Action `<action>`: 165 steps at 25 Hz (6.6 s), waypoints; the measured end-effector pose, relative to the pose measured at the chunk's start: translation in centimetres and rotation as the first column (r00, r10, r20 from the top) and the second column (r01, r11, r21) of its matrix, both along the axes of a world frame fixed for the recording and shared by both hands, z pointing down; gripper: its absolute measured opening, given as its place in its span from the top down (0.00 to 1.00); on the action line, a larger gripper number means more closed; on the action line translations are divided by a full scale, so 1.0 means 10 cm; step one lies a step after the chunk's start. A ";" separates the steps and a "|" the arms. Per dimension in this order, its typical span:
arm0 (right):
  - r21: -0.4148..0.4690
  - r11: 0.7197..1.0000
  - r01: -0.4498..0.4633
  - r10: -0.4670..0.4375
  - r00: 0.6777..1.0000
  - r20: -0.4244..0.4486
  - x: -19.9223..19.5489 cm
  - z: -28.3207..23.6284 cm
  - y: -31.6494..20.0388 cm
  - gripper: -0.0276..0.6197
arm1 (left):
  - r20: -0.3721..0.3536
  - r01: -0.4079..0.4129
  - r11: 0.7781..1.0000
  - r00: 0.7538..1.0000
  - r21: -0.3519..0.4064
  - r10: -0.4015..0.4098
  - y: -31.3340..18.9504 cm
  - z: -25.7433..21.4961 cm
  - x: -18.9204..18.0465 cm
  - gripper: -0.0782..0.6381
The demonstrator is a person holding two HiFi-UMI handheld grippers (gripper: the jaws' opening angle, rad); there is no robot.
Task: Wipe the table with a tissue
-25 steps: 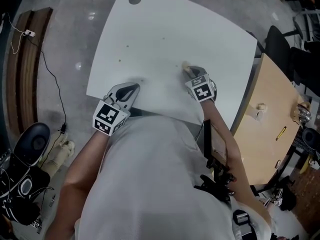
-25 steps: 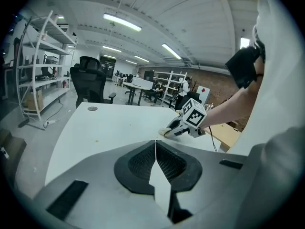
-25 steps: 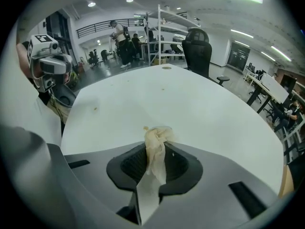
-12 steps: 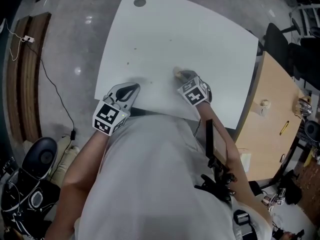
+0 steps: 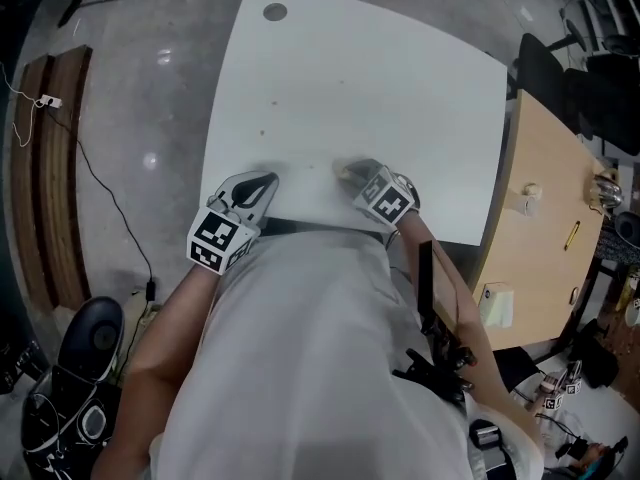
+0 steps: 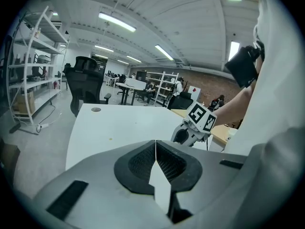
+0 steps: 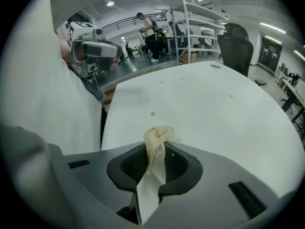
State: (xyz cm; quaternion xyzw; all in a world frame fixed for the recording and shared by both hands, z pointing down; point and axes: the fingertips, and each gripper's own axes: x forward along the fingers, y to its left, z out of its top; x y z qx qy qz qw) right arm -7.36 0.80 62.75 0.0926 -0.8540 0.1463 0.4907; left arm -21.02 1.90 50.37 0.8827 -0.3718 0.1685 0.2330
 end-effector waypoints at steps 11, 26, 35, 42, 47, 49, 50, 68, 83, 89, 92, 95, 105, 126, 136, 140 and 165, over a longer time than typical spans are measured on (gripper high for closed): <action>0.074 0.960 -0.271 0.268 0.962 0.044 -0.20 -0.09 -0.07 0.86 | 0.000 -0.007 1.000 1.000 0.015 0.007 0.05 0.00 -0.22 0.88; -0.043 0.998 -0.047 0.048 0.999 0.011 -1.01 0.00 0.33 0.86 | 0.013 0.080 0.997 0.997 0.011 -0.080 0.32 0.00 -0.58 0.88; -0.174 0.943 -0.284 0.329 0.876 0.354 -0.96 -0.49 -0.05 0.86 | 0.005 0.087 0.996 0.996 0.019 -0.087 0.20 -0.02 -0.63 0.88; -0.098 0.829 -0.551 0.551 0.775 0.308 0.01 -0.48 -0.66 0.86 | 0.000 0.098 0.995 0.995 0.000 -0.098 0.12 0.02 -0.51 0.88; -0.068 0.769 -0.635 0.631 0.738 0.239 0.62 -0.38 -0.98 0.86 | 0.014 0.111 0.994 0.994 -0.020 -0.110 0.09 0.01 -0.37 0.88; -0.051 0.770 -0.636 0.629 0.741 0.235 0.67 -0.38 -1.17 0.86 | 0.021 0.116 0.993 0.993 -0.015 -0.115 0.06 -0.05 -0.33 0.88; -0.045 0.772 -0.634 0.624 0.744 0.239 0.65 -0.38 -1.28 0.86 | 0.025 0.120 0.993 0.993 -0.012 -0.119 0.05 -0.07 -0.31 0.88; 0.146 0.944 -0.296 0.307 0.950 -0.055 -0.03 -0.04 -2.26 0.86 | 0.092 0.390 0.917 0.919 -0.080 -0.383 0.49 -0.03 -0.52 0.88; 0.177 0.984 -0.016 0.053 0.977 -0.205 -0.53 0.00 -1.87 0.86 | 0.060 0.390 0.918 0.920 -0.072 -0.387 0.52 -0.01 -0.71 0.88; 0.138 0.990 0.007 0.017 0.984 -0.176 -0.91 0.00 -1.55 0.86 | 0.056 0.377 0.925 0.926 -0.058 -0.374 0.45 -0.03 -1.03 0.88; 0.117 0.992 0.050 -0.029 0.985 -0.172 -1.00 0.02 -1.37 0.86 | 0.041 0.388 0.920 0.922 -0.063 -0.386 0.45 -0.01 -1.15 0.88; 0.090 0.994 0.064 -0.053 0.991 -0.121 -1.06 -0.02 -1.24 0.86 | 0.031 0.392 0.917 0.920 -0.065 -0.391 0.47 -0.01 -1.20 0.88; 0.197 0.974 -0.112 0.112 0.994 0.015 -1.21 -0.15 -1.66 0.86 | 0.025 0.421 0.905 0.907 -0.066 -0.420 0.53 -0.01 -1.32 0.88; 0.135 0.927 0.351 -0.334 0.933 -0.132 -1.60 0.06 -0.96 0.86 | 0.028 0.444 0.893 0.896 -0.066 -0.443 0.68 -0.01 -1.40 0.88; 0.192 0.938 0.288 -0.269 0.956 -0.119 -1.62 0.03 -1.16 0.86 | 0.030 0.438 0.896 0.899 -0.068 -0.437 0.61 -0.01 -1.38 0.88; 0.163 0.938 0.306 -0.287 0.949 -0.133 -1.58 0.05 -1.10 0.86 | 0.025 0.429 0.900 0.903 -0.073 -0.428 0.61 0.02 -1.34 0.88; -0.087 0.917 0.389 -0.371 0.913 0.170 -1.93 -0.04 0.54 0.86 | -0.012 0.277 0.960 0.961 -0.030 -0.277 0.34 -0.03 -1.54 0.88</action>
